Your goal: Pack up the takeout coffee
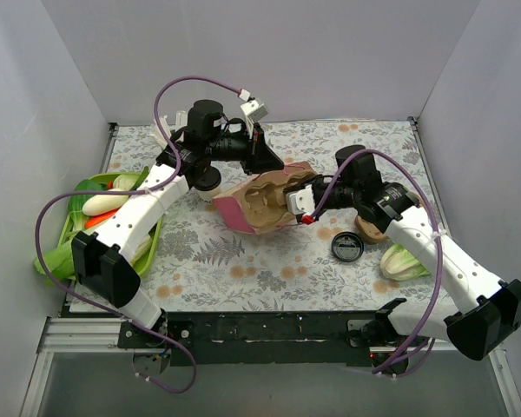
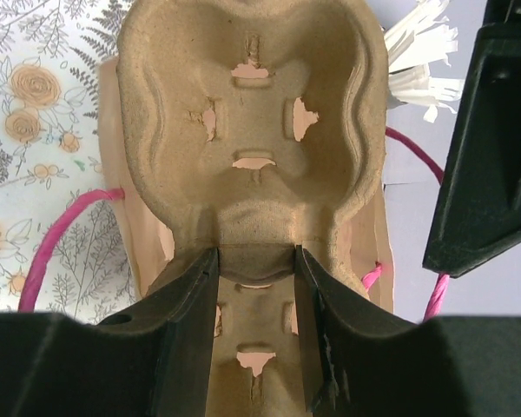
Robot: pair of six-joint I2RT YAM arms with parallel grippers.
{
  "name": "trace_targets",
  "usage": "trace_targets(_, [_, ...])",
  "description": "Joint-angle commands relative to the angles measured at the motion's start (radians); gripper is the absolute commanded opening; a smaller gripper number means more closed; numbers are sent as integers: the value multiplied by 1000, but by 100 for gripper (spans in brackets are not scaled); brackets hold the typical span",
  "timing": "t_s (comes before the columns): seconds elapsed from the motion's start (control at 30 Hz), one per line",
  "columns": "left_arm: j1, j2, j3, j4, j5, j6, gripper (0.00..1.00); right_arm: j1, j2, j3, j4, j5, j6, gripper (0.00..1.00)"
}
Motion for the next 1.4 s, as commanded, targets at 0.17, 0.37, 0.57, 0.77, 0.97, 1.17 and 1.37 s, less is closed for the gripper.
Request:
trace_targets(0.17, [4, 1, 35, 23, 154, -104, 0, 21, 36, 114, -127, -47, -123, 1])
trace_targets(0.37, [15, 29, 46, 61, 290, -222, 0, 93, 48, 223, -310, -29, -139, 1])
trace_targets(0.57, [33, 44, 64, 63, 408, -290, 0, 150, 22, 275, -407, -4, -120, 1])
trace_targets(0.77, [55, 115, 134, 43, 497, -285, 9, 163, 33, 283, -416, 5, -54, 1])
trace_targets(0.97, [64, 112, 216, -75, 318, -160, 54, 166, 50, 250, -325, 19, -14, 1])
trace_targets(1.17, [79, 83, 278, -111, 62, -40, 70, 166, 102, 224, -238, 28, 12, 1])
trace_targets(1.37, [127, 78, 368, -153, -79, -8, 77, 166, 133, 209, -192, -29, -42, 1])
